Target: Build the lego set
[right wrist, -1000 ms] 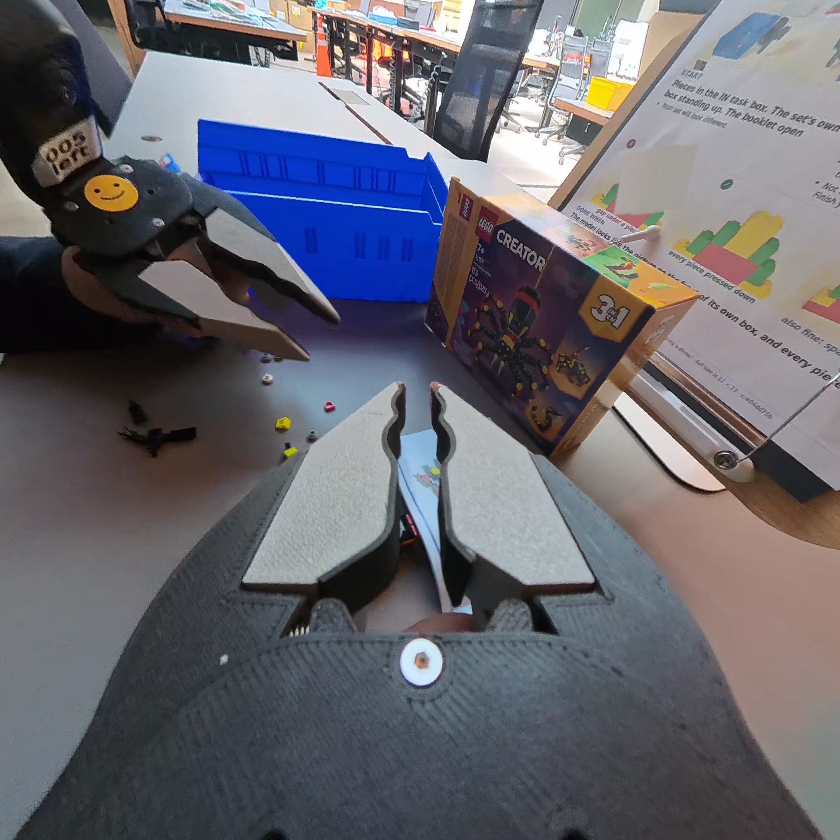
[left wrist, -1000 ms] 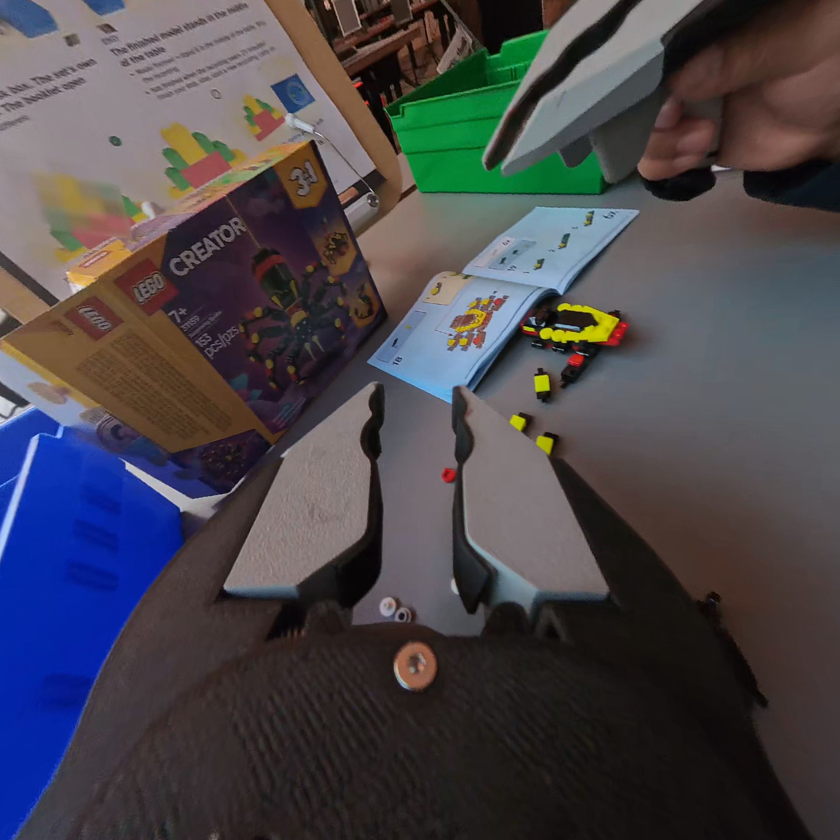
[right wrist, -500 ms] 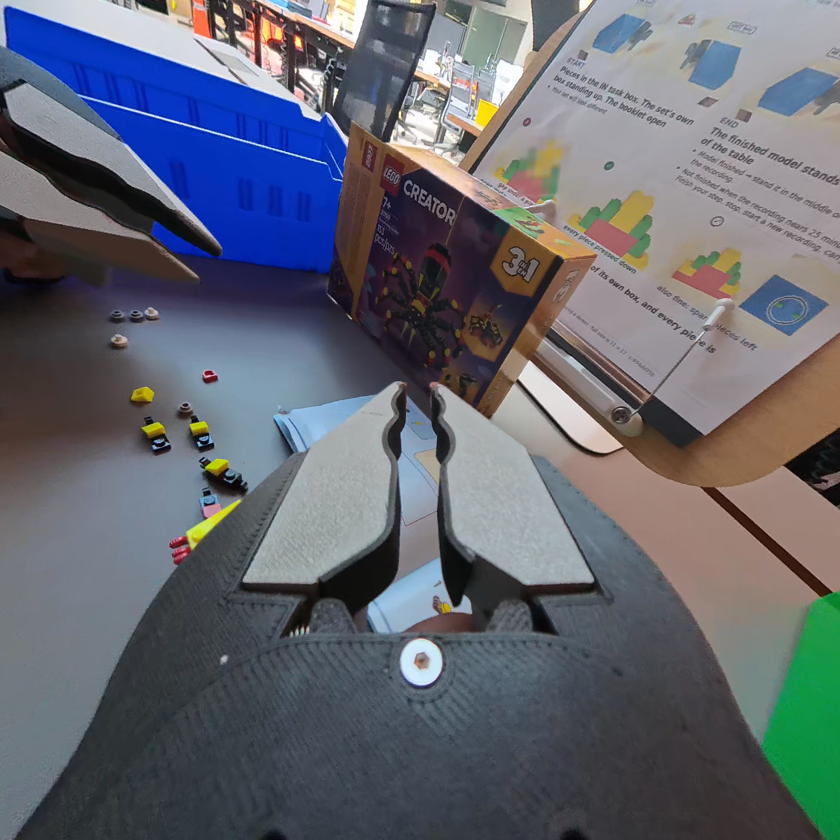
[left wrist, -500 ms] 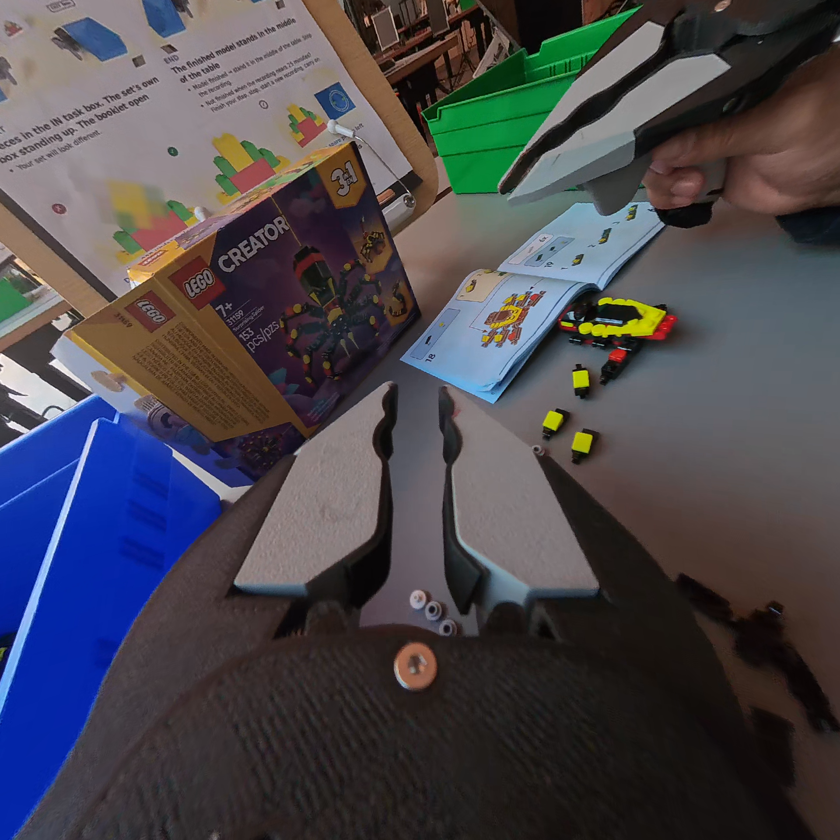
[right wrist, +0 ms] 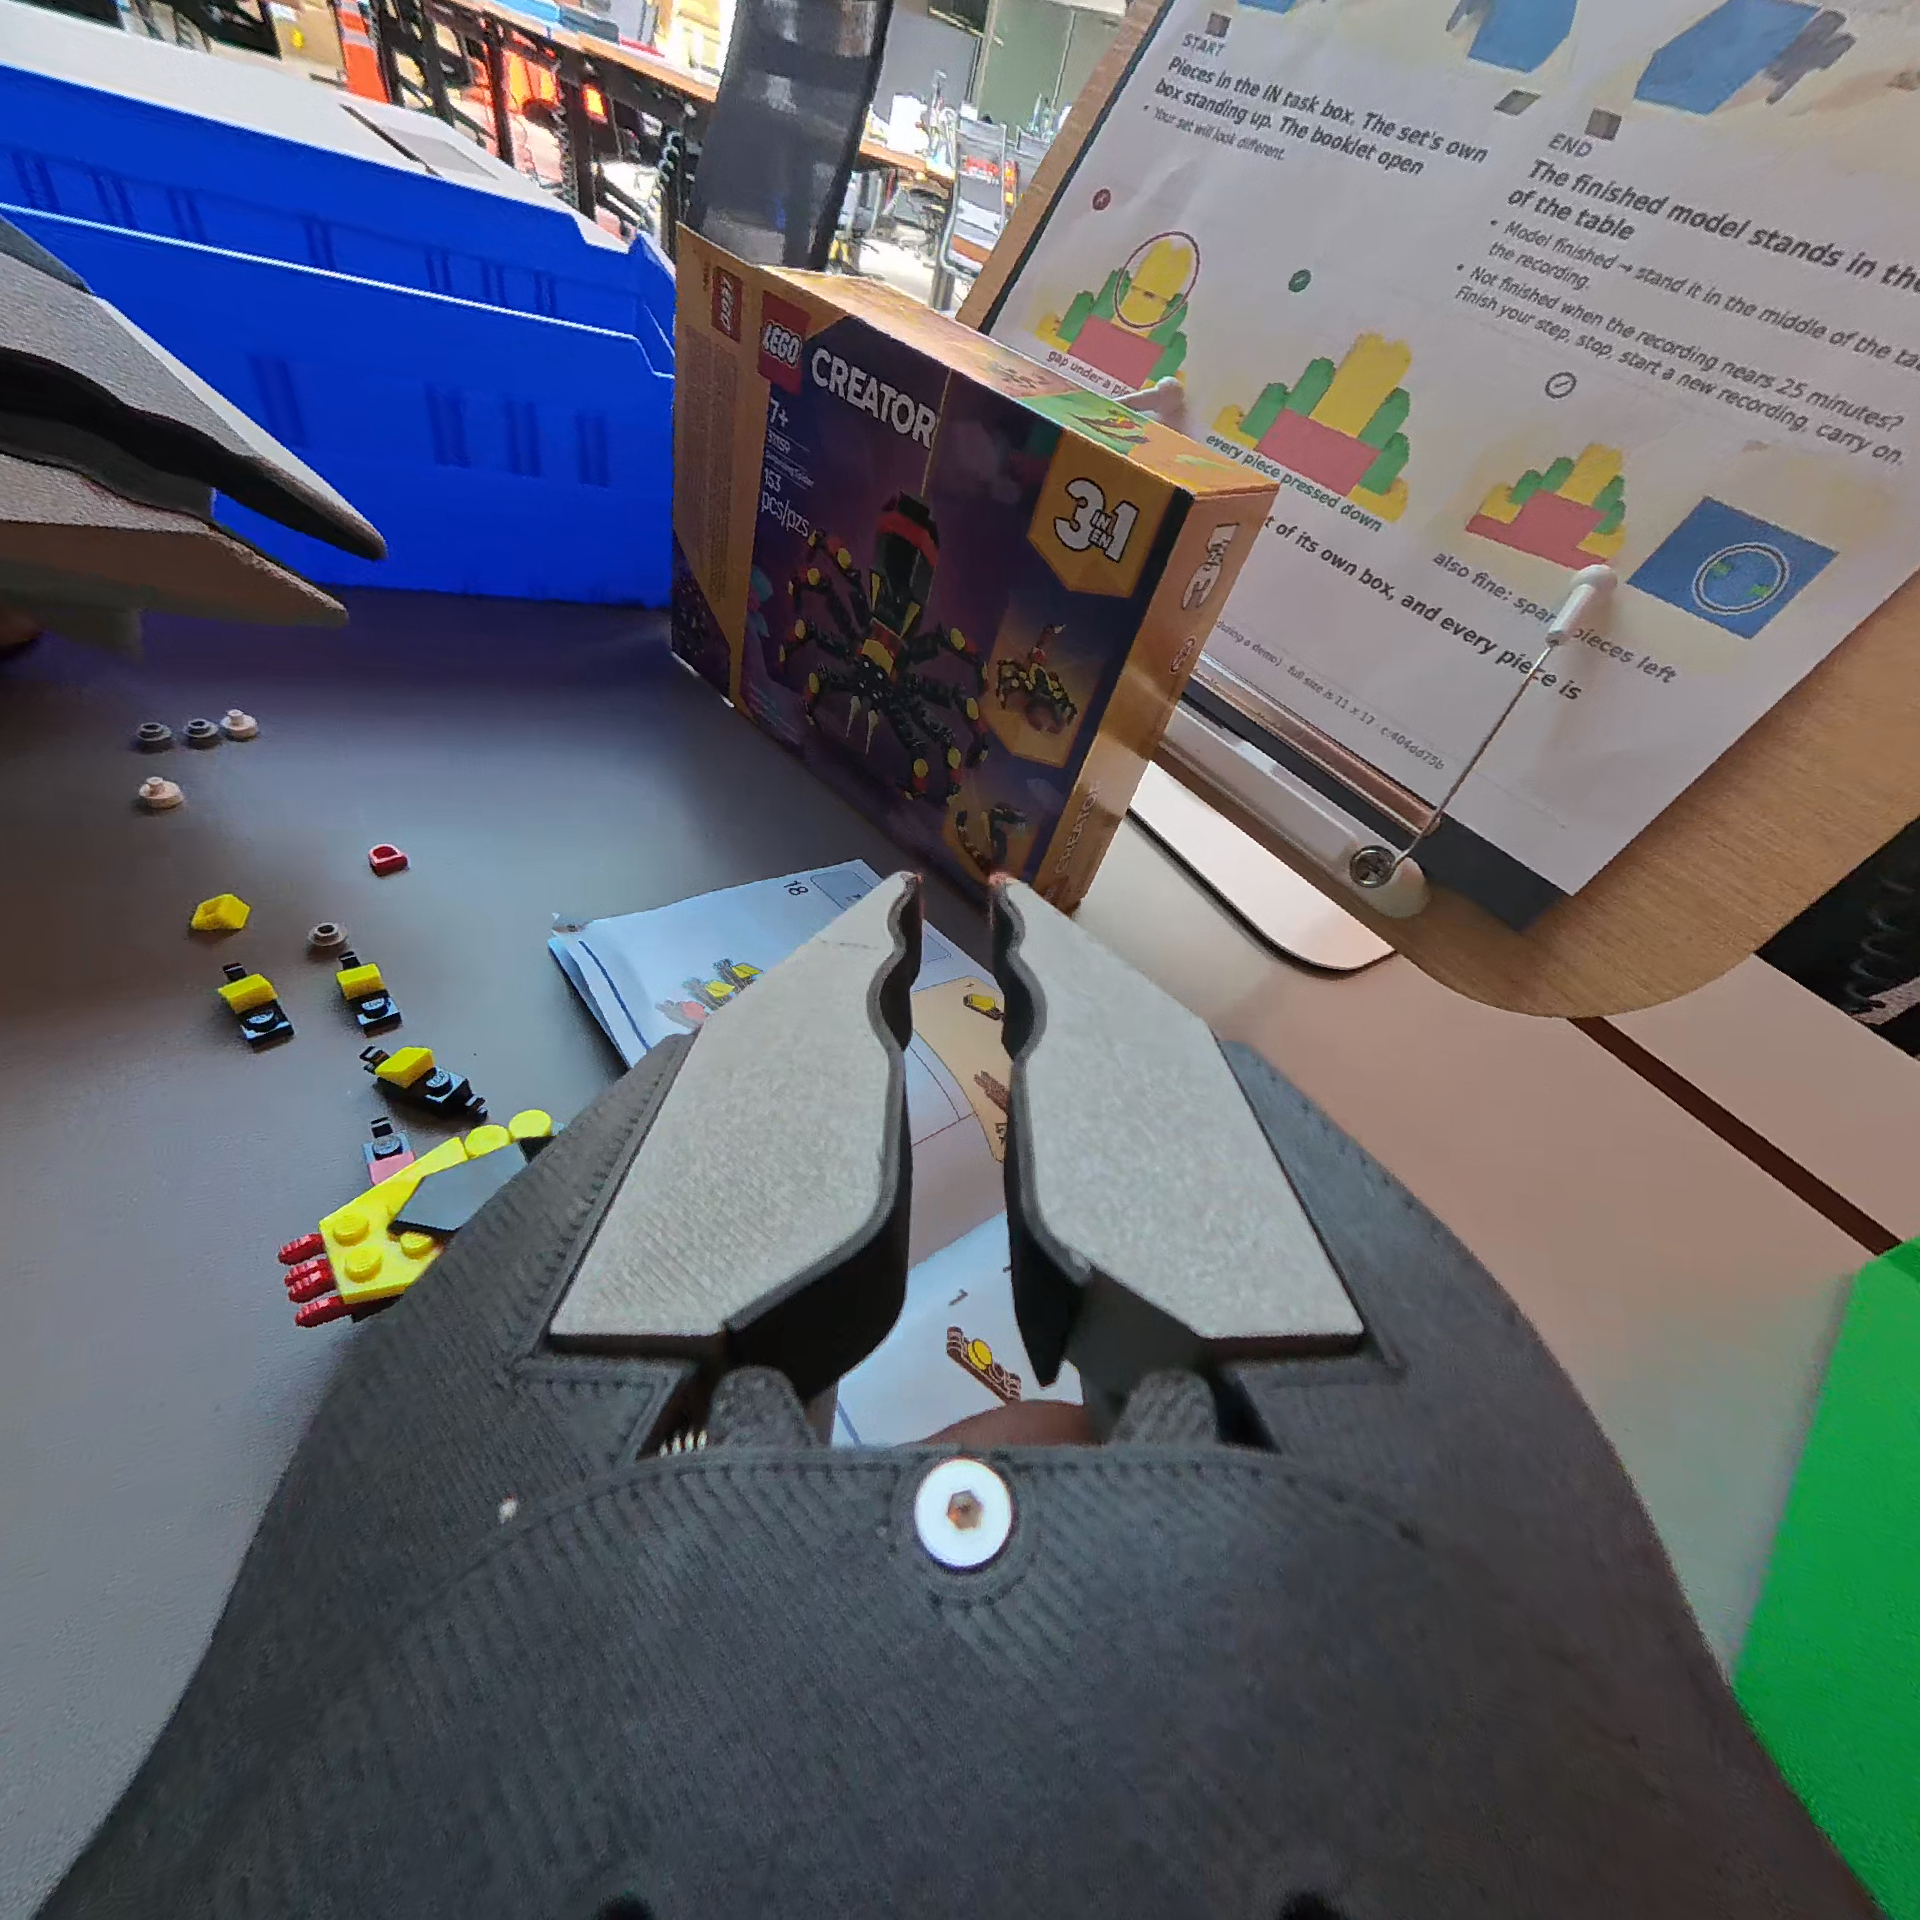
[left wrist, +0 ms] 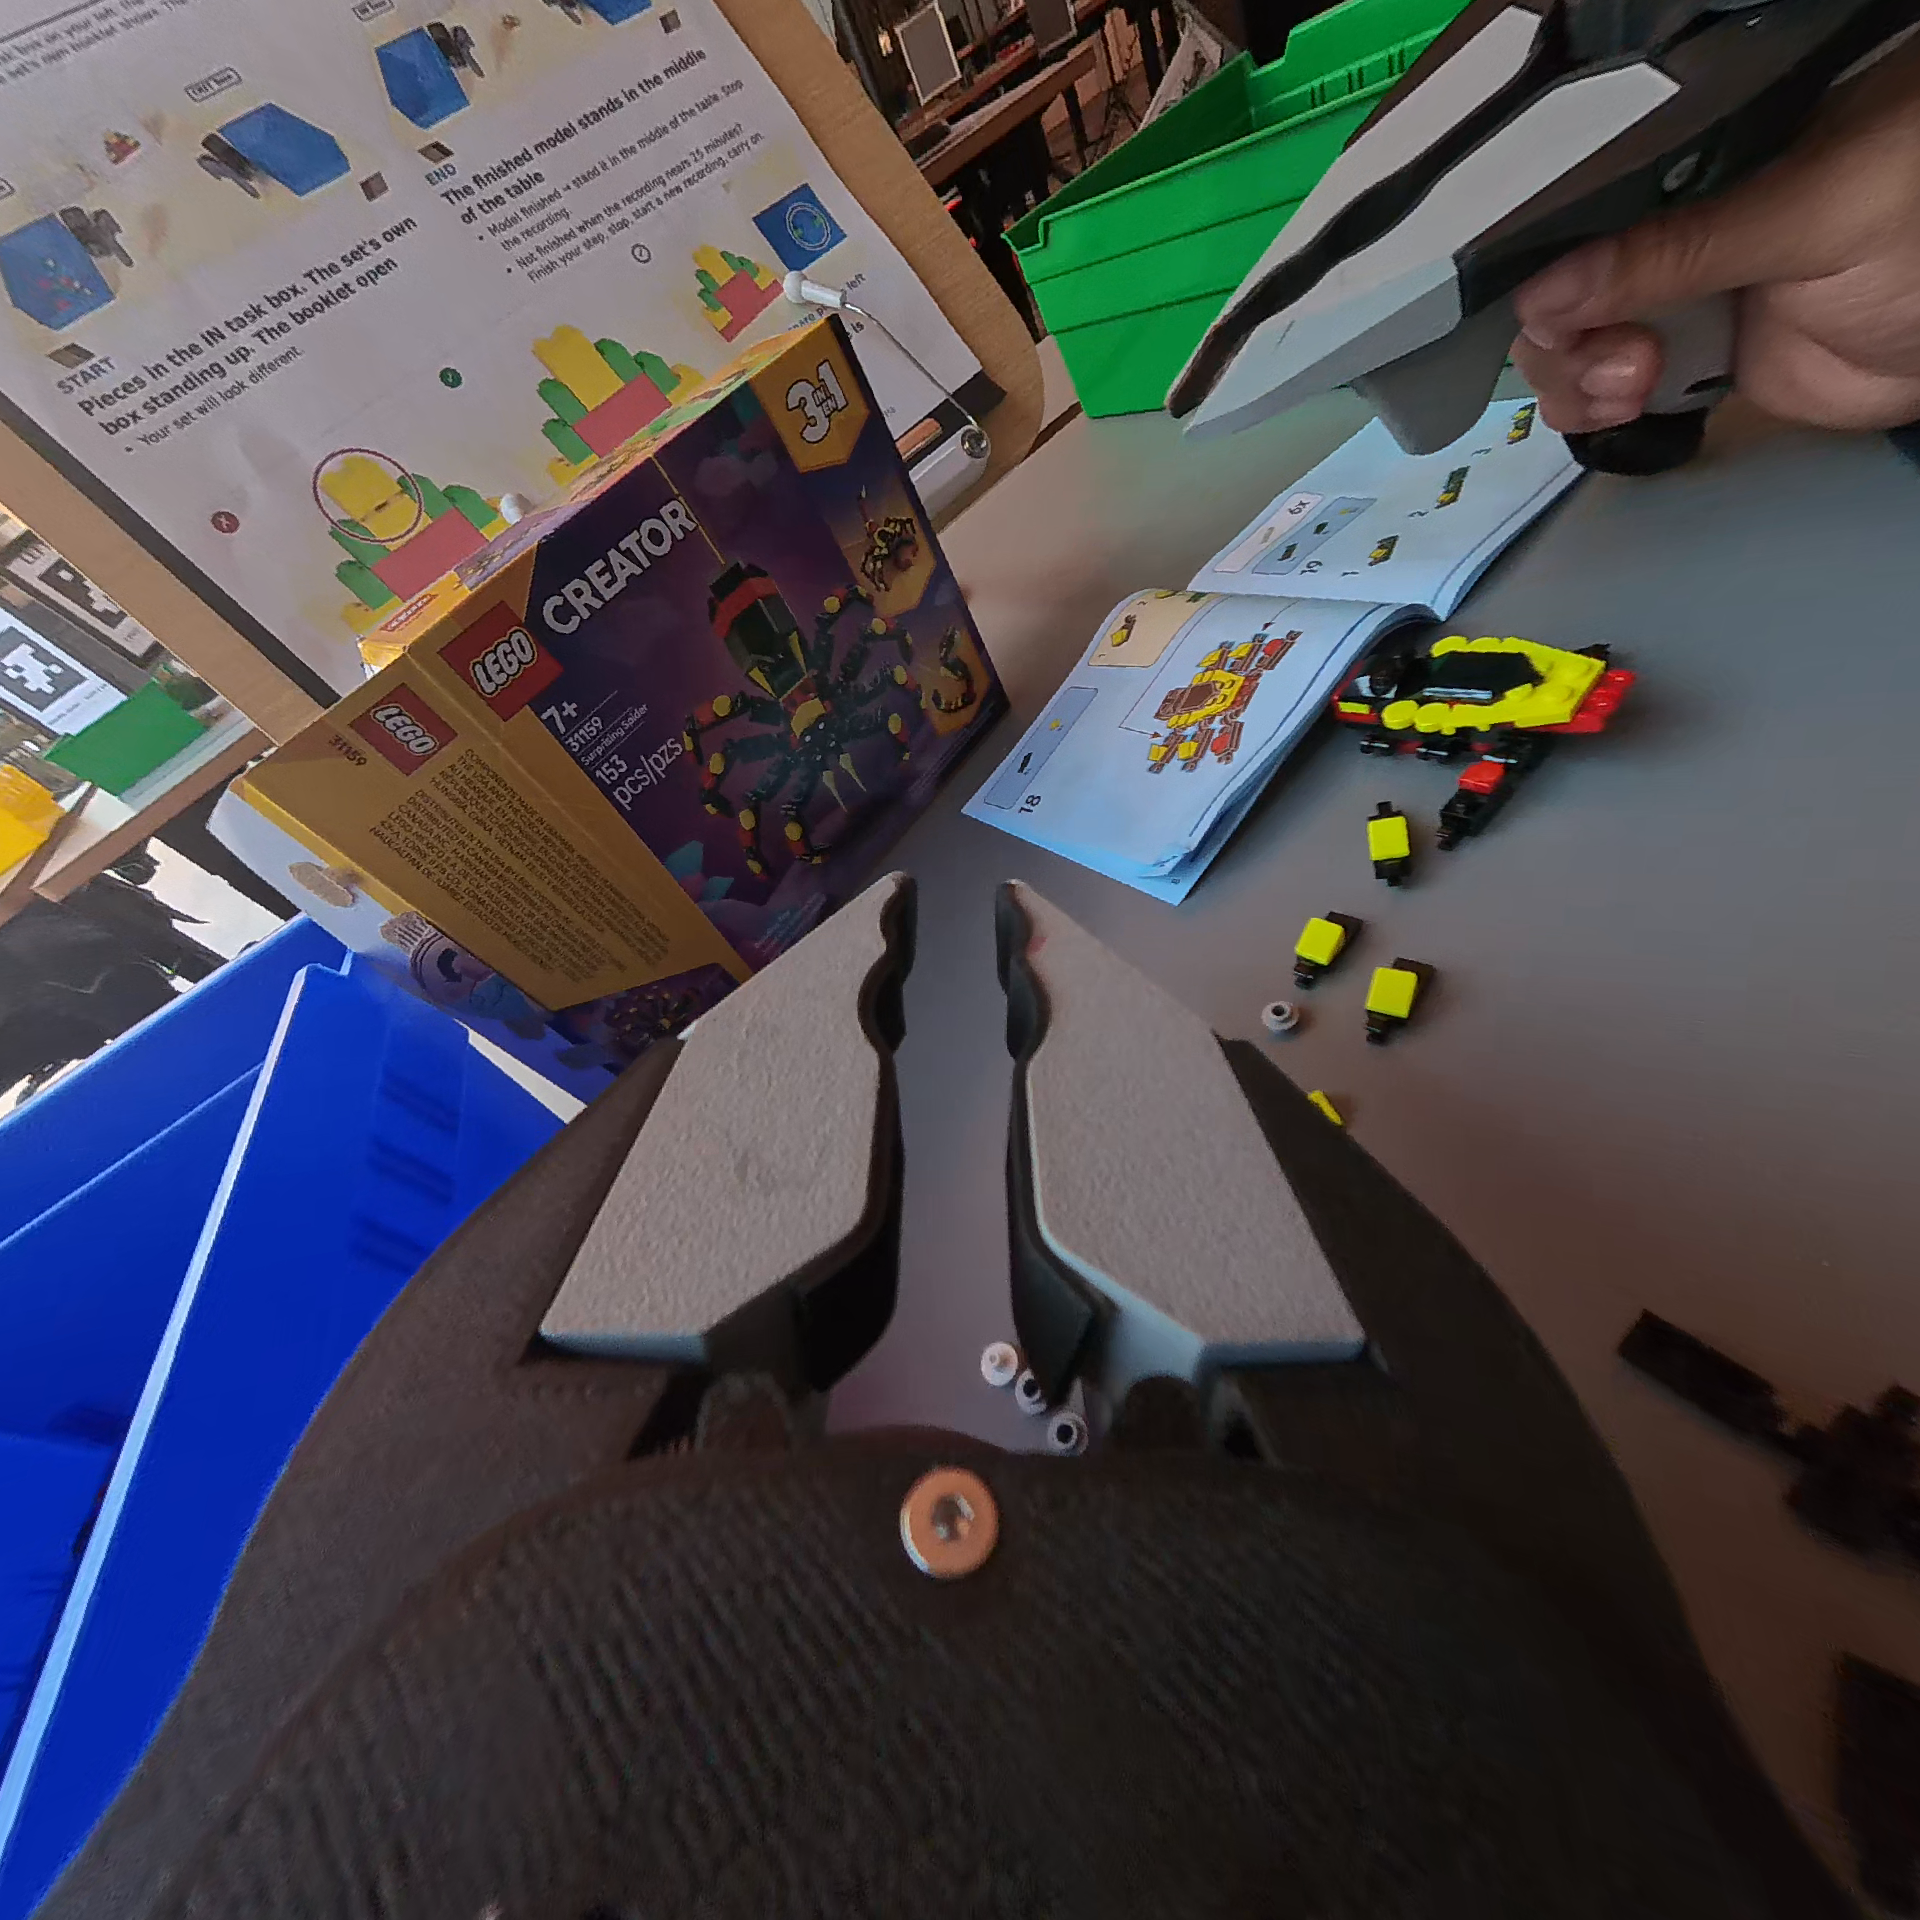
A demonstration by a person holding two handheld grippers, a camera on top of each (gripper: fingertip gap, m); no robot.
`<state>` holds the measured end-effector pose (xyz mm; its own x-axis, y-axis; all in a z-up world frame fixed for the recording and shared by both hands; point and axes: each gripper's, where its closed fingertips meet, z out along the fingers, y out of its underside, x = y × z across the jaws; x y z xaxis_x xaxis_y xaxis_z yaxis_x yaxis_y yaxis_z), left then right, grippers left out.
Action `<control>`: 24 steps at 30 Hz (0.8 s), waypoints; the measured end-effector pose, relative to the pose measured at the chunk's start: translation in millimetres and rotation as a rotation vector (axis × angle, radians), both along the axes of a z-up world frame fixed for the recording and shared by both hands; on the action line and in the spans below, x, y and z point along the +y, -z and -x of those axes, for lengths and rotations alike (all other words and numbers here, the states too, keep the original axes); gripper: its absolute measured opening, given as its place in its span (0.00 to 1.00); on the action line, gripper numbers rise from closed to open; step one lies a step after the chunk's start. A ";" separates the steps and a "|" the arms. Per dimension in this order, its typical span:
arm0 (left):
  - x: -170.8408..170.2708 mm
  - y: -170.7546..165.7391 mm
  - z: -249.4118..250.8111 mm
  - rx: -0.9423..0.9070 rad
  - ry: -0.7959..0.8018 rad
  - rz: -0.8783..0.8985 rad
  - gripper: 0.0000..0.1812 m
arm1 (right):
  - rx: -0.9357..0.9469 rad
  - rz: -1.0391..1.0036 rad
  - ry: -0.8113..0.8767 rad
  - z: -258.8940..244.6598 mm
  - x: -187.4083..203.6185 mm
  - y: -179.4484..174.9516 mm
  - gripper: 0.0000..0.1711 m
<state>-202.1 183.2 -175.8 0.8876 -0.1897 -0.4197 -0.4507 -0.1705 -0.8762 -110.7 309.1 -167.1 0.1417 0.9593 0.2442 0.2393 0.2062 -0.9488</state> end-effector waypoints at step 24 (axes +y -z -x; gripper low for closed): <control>5.8 -5.8 -8.0 -0.045 0.013 -0.025 0.05 | 0.132 0.110 0.123 -17.1 31.7 -13.8 0.02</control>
<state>-194.1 189.0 -170.0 0.9033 -0.1909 -0.3843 -0.4128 -0.1424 -0.8996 -93.6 340.9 -153.3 0.2829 0.9528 0.1105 0.1284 0.0765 -0.9888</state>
